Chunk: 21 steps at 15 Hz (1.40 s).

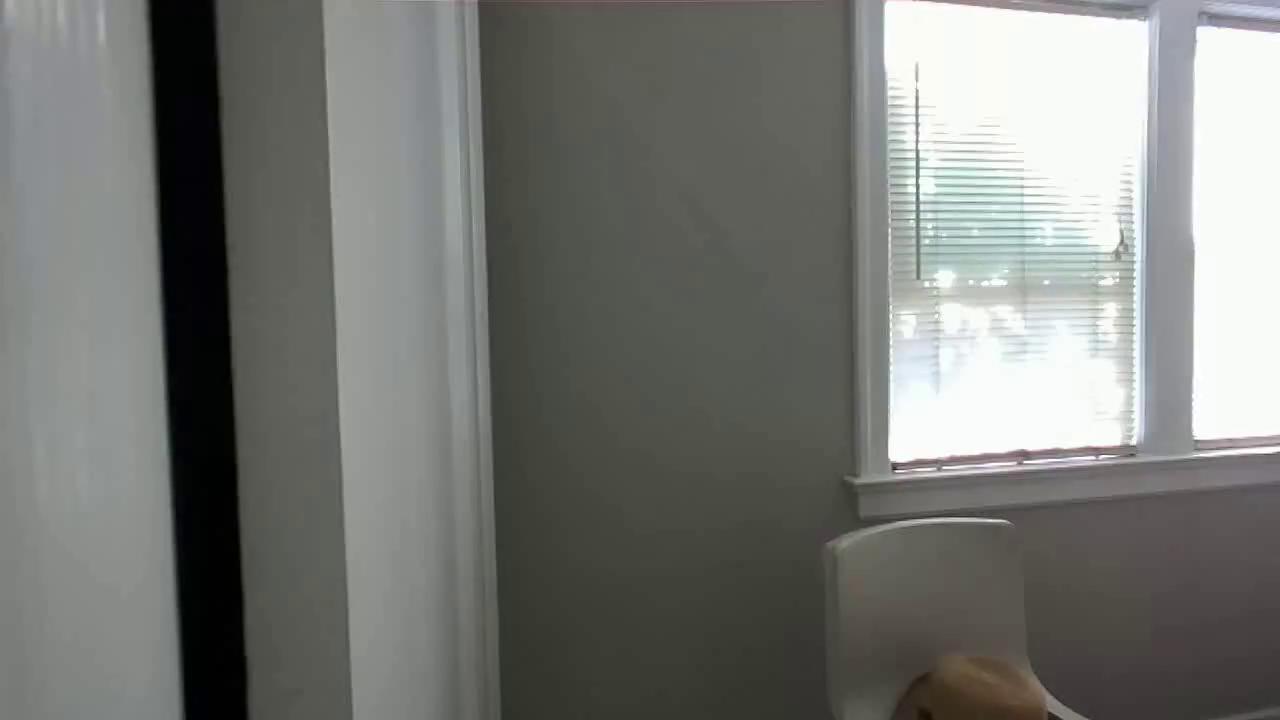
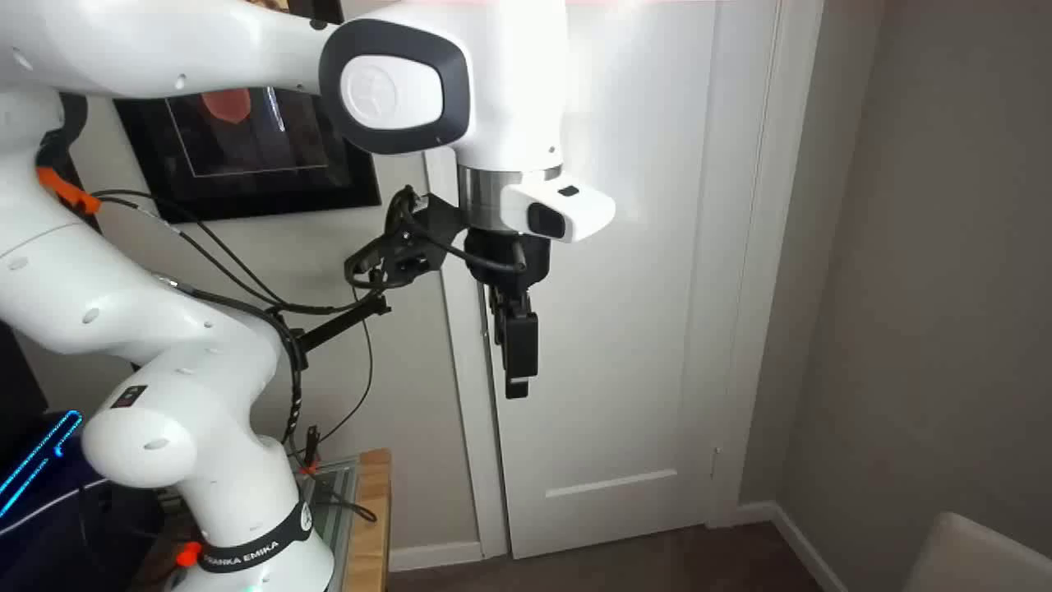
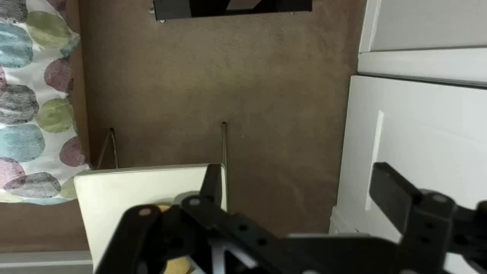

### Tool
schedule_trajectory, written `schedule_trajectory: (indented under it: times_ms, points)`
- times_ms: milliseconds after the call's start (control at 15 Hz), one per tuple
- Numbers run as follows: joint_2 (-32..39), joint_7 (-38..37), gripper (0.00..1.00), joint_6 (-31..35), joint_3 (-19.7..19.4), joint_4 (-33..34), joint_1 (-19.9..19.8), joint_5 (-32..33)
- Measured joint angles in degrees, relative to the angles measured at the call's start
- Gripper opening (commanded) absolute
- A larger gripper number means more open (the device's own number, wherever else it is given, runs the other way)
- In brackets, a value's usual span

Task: Open the closet door.

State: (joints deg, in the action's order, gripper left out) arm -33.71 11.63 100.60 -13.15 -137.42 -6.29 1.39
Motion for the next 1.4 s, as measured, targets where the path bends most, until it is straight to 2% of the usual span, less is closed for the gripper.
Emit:
schedule_trajectory:
  times_ms: [533, 667, 1000, 1133, 1400]
  points:
    - [0.09, 0.82, 1.00, 0.83, 1.01, 0.02, 0.63, -0.19]
    - [0.17, 1.31, 1.00, 3.73, 4.40, 0.04, 3.17, -0.32]
    - [0.16, 0.43, 1.00, 13.46, 14.52, 1.05, 12.54, -3.23]
    - [0.15, 0.43, 1.00, 17.33, 16.37, 1.94, 15.78, -4.98]
    - [0.20, 2.02, 1.00, 22.87, 17.42, 4.31, 21.58, -9.74]
